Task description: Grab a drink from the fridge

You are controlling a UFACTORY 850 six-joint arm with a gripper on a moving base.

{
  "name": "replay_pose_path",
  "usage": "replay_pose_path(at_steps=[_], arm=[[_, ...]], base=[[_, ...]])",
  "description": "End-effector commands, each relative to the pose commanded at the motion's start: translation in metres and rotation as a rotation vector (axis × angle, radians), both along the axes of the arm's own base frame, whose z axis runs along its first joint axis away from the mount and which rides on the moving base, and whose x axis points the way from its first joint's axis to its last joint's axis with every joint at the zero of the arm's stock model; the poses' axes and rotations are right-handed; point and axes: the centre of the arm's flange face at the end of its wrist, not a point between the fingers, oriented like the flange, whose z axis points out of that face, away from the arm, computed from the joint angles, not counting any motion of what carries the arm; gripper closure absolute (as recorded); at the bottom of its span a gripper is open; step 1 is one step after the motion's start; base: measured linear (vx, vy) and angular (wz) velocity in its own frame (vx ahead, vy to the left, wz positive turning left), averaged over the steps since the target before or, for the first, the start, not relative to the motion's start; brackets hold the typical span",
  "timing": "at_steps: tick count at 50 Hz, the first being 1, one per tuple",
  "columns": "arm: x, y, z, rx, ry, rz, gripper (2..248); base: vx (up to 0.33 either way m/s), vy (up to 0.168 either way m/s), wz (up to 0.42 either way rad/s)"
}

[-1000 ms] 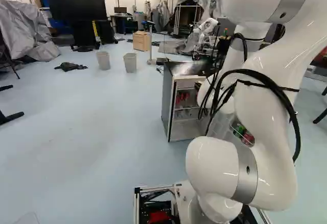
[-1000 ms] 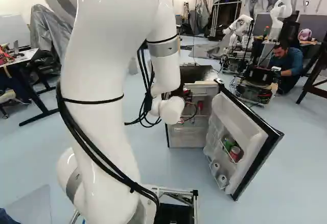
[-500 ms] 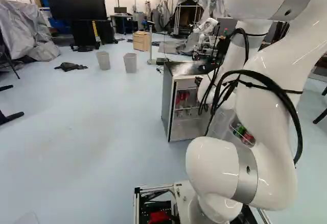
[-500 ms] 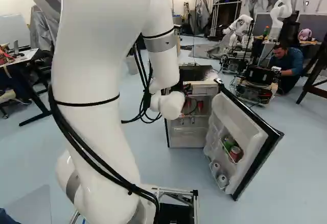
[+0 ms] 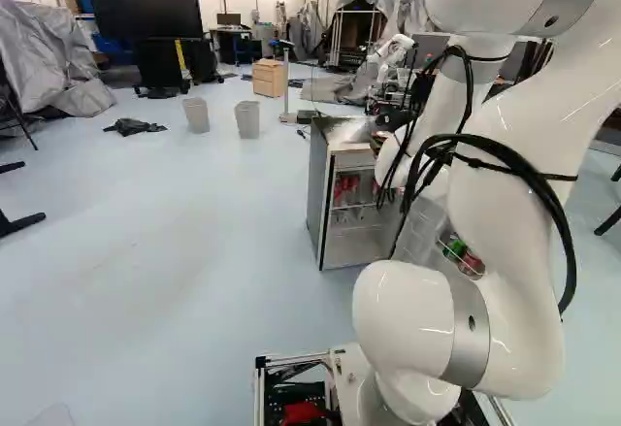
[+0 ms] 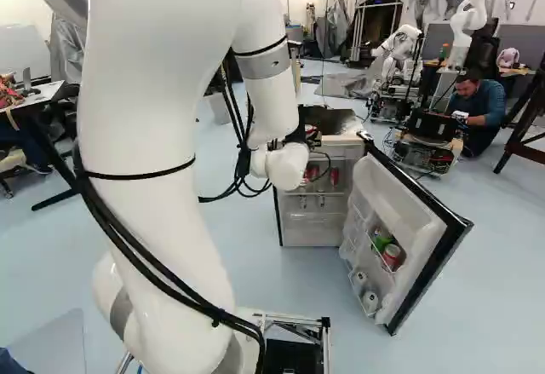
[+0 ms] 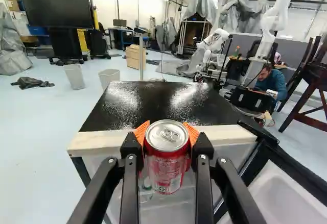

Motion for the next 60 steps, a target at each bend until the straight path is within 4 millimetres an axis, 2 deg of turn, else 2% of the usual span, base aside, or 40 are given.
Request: replay_pose_path(at_steps=[18,60], arm=[[0.022,-0.003,0.014,-0.018,-0.039,0.014,150],[0.085,-0.01,0.005,-0.028,-0.037,0.045,150]], base=[[0.0,0.0,0.0],[0.0,0.0,0.0]])
